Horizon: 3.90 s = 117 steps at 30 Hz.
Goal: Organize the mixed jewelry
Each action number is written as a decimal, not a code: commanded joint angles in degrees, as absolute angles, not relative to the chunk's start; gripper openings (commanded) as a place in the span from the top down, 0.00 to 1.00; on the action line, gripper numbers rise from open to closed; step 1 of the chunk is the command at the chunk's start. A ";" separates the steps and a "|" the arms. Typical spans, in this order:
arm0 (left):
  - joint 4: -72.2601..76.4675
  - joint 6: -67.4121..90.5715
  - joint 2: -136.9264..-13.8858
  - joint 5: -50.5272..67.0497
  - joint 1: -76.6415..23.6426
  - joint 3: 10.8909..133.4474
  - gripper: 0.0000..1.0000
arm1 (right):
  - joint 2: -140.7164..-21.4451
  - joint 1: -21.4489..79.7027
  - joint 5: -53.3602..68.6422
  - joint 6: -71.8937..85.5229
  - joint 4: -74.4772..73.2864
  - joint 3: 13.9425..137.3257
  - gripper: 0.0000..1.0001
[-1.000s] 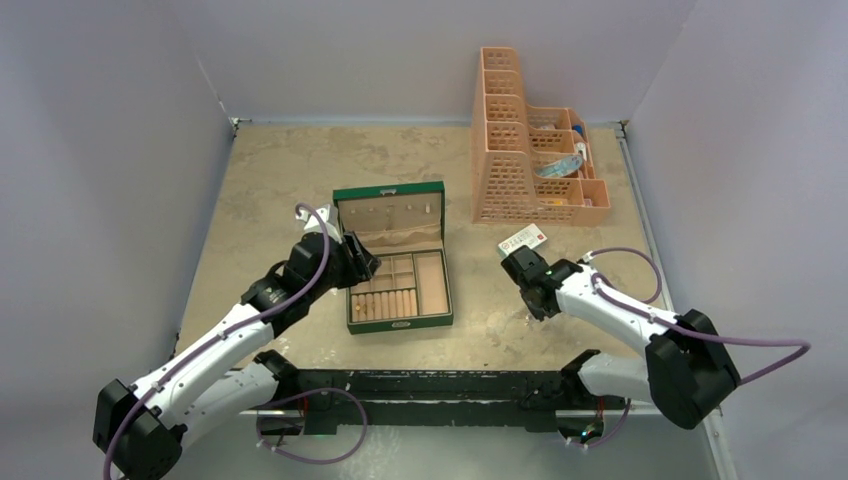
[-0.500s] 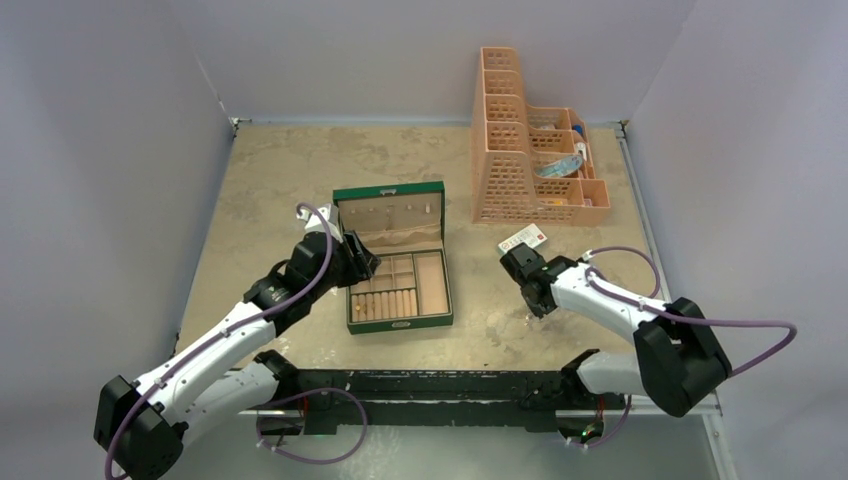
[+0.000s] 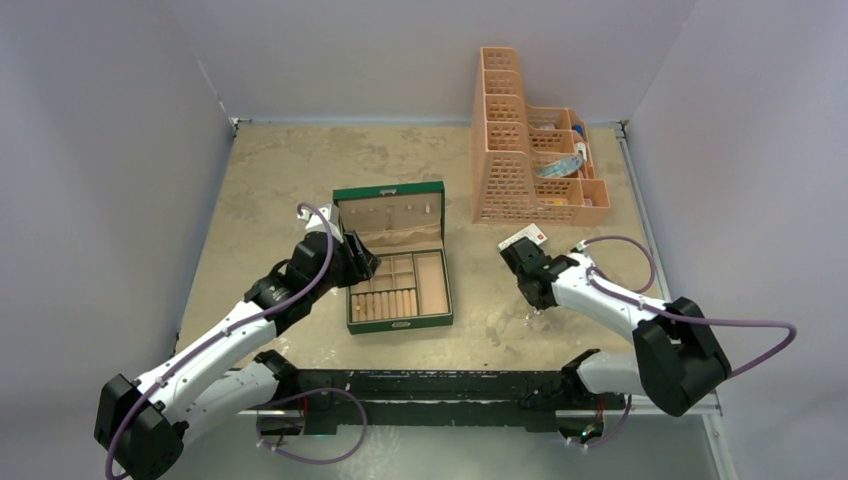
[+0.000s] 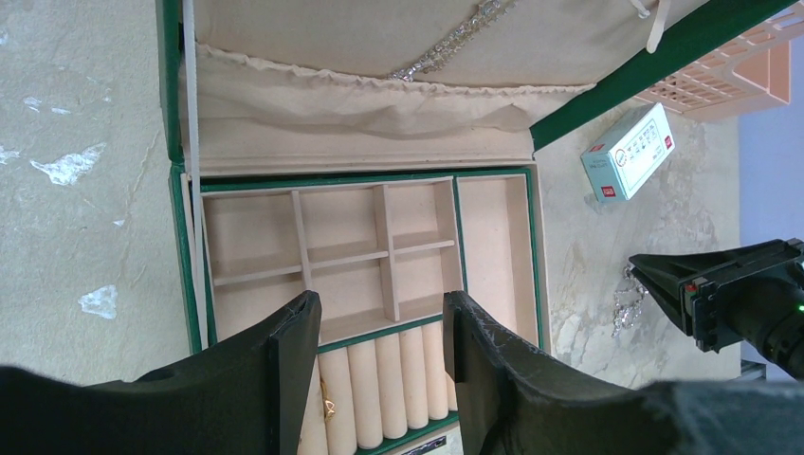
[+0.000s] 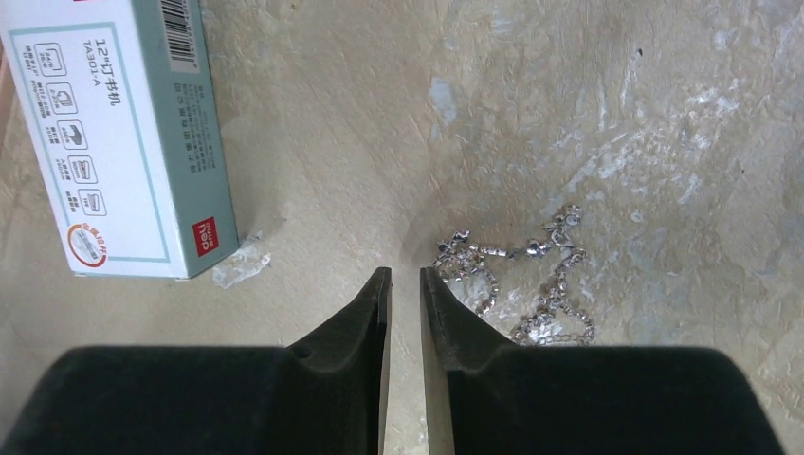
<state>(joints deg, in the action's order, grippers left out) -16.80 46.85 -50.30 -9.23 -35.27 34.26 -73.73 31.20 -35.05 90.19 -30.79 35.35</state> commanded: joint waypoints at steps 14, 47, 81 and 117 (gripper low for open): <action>-14.48 46.10 -49.86 -9.21 -35.04 34.63 0.50 | -72.01 30.37 -37.13 97.32 -41.14 36.95 0.68; -15.17 46.22 -49.53 -9.86 -35.00 34.54 0.50 | -78.29 30.15 -34.03 91.76 -35.18 36.28 0.76; 5.78 37.91 -60.88 15.01 -36.19 36.60 0.53 | -65.60 30.17 -31.78 82.52 -33.03 41.46 1.00; 4.76 39.16 -62.16 12.00 -36.29 36.93 0.54 | -67.78 26.81 -27.78 93.67 -32.26 32.27 0.62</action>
